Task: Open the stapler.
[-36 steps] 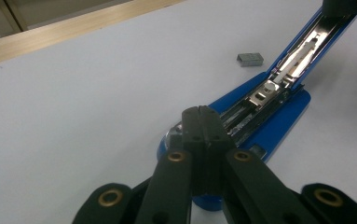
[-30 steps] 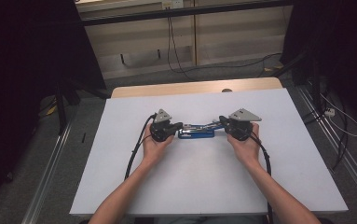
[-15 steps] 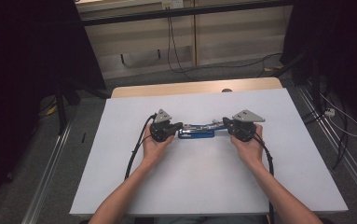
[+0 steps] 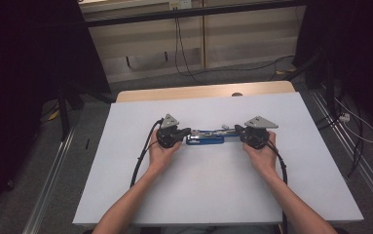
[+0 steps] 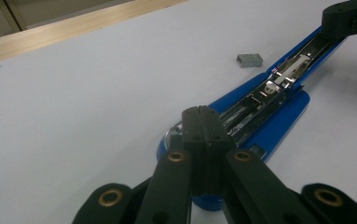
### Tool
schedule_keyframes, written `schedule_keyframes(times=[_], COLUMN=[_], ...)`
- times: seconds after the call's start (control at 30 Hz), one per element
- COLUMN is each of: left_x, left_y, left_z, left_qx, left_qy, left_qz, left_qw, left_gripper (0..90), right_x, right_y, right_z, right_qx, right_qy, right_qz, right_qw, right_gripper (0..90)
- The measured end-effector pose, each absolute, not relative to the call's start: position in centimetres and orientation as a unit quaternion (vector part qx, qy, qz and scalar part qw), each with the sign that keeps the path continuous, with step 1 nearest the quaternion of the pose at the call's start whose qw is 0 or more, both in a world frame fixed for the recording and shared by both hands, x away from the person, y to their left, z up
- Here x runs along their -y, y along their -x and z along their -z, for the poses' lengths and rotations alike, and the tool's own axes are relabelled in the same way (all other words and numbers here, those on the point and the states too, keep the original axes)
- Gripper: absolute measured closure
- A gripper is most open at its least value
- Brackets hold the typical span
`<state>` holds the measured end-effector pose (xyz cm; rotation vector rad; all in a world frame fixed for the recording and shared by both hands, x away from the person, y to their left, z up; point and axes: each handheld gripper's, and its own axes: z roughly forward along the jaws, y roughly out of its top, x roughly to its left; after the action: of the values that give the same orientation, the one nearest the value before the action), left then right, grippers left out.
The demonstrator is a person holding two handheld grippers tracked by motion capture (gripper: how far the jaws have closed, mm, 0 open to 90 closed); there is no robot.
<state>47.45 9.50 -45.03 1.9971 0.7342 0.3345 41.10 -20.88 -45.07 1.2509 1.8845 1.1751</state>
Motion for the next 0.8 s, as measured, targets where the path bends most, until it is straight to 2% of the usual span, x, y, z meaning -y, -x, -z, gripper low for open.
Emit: schedule_keyframes(times=[0.8], left_x=[-9.52], left_y=[-47.32], left_z=[44.69], left_qx=[-0.287], left_qy=[-0.811], left_qz=[-0.145], left_qw=[0.489], left_gripper=[90.0], right_x=[21.00], right_y=[-41.21], right_z=[45.07], right_qx=[-0.703], right_qy=[-0.465], right_qz=[-0.458], right_qw=[0.281], right_gripper=[88.5])
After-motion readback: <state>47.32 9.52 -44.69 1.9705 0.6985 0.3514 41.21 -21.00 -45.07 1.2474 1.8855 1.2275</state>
